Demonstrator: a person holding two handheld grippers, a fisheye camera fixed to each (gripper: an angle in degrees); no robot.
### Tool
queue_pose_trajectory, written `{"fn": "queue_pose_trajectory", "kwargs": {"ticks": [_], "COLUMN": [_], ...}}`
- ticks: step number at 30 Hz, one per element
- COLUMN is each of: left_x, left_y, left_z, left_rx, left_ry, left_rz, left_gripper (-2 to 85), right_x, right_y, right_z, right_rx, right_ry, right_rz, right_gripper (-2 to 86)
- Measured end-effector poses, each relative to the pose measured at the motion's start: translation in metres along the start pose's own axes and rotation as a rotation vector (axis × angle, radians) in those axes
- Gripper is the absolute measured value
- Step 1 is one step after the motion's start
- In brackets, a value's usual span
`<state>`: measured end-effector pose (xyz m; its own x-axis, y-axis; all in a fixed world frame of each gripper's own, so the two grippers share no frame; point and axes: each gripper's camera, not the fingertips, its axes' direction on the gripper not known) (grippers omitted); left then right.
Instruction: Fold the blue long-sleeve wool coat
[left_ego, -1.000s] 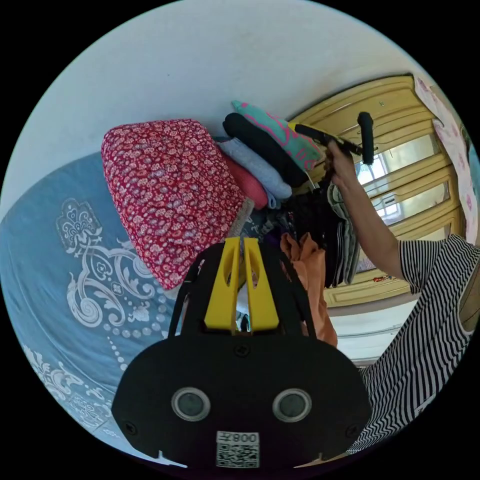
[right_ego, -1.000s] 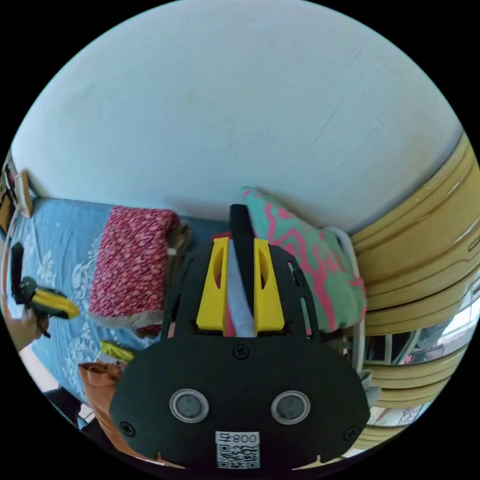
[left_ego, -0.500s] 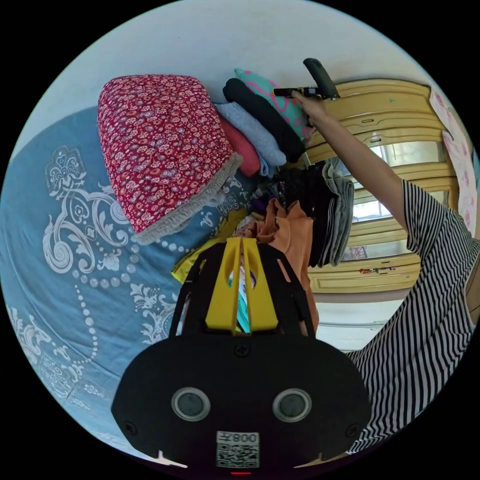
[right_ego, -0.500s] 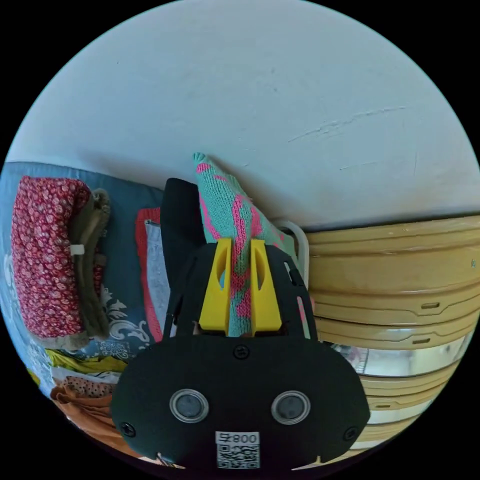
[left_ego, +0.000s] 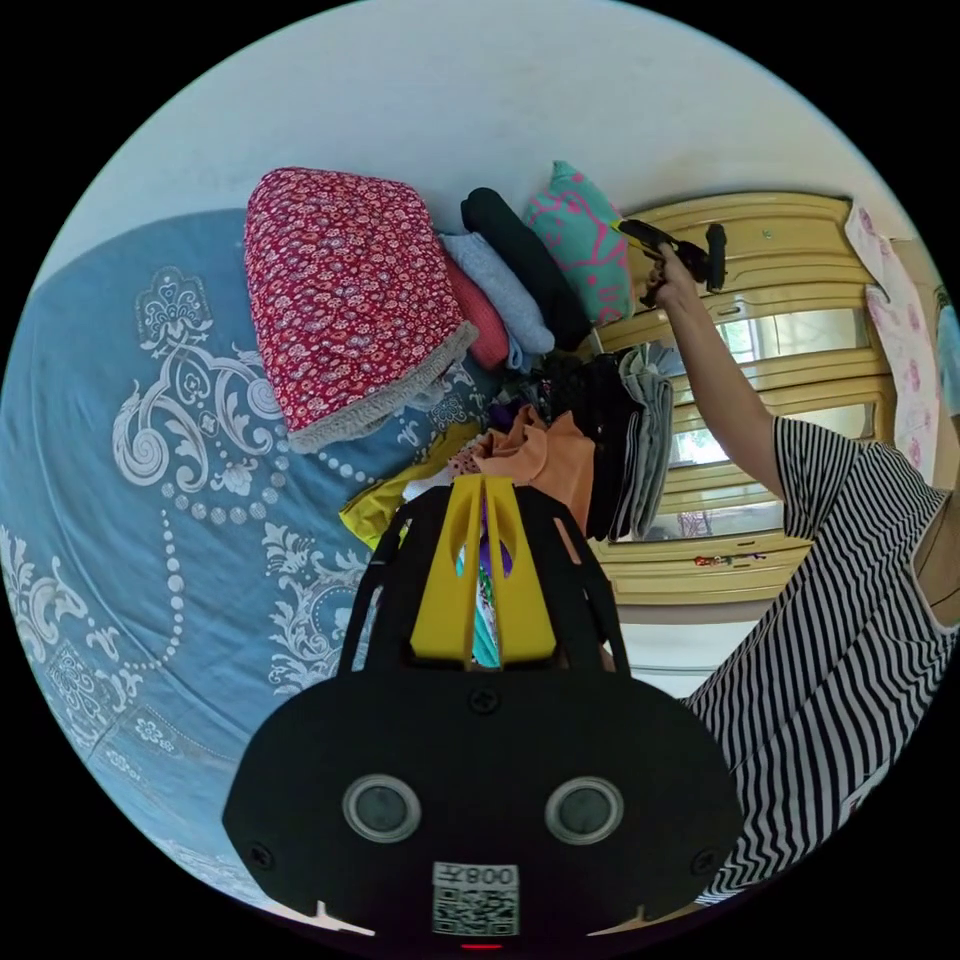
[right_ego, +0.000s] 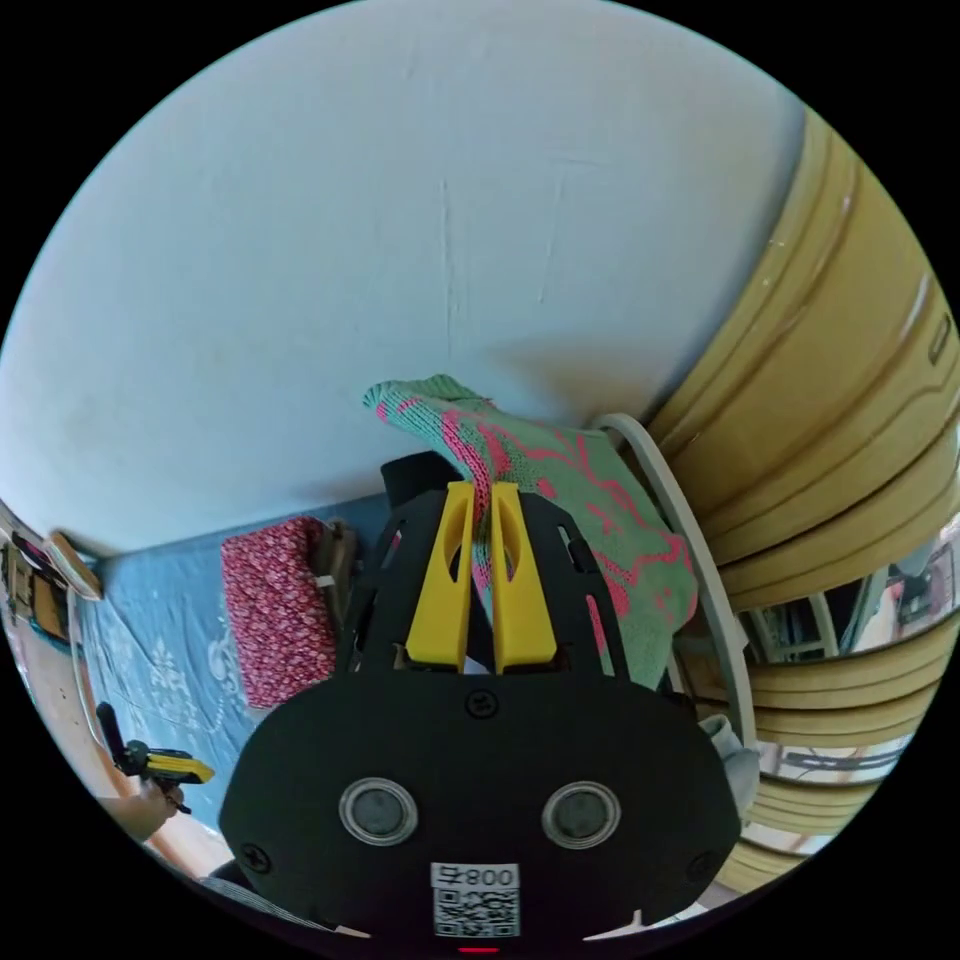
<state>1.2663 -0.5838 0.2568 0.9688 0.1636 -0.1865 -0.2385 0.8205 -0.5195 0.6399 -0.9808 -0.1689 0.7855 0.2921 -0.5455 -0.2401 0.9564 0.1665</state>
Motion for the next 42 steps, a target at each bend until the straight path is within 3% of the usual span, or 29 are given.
{"fn": "queue_pose_trajectory", "kwargs": {"ticks": [10, 22, 28, 30, 37, 39, 42], "left_x": [0.007, 0.022, 0.034, 0.041, 0.038, 0.028, 0.006], "left_y": [0.121, 0.301, 0.410, 0.456, 0.569, 0.621, 0.687], "left_z": [-0.077, -0.274, -0.404, -0.450, -0.517, -0.541, -0.569], "left_rx": [0.084, 0.517, 0.774, 0.833, 0.710, 0.765, 0.818], "left_ry": [0.025, 0.083, 0.071, -0.010, -0.265, -0.377, -0.389], "left_rz": [0.060, 0.267, 0.463, 0.530, 0.586, 0.546, 0.523], "left_gripper": [0.2, 2.5, 8.2, 9.9, 12.8, 12.8, 12.1], "right_x": [0.005, -0.138, -0.256, -0.295, -0.465, -0.505, -0.561], "right_y": [0.011, 0.027, 0.049, 0.056, 0.092, 0.106, 0.127], "right_z": [-0.183, -0.389, -0.457, -0.470, -0.513, -0.520, -0.532], "right_rx": [0.253, 0.522, 0.503, 0.475, 0.326, 0.280, 0.238], "right_ry": [-0.205, -0.664, -0.860, -0.927, -1.063, -1.073, -1.127], "right_rz": [-0.003, -0.331, -0.487, -0.518, -0.668, -0.714, -0.753], "right_gripper": [1.7, 1.7, 1.7, 1.7, 1.8, 1.8, 1.9]}}
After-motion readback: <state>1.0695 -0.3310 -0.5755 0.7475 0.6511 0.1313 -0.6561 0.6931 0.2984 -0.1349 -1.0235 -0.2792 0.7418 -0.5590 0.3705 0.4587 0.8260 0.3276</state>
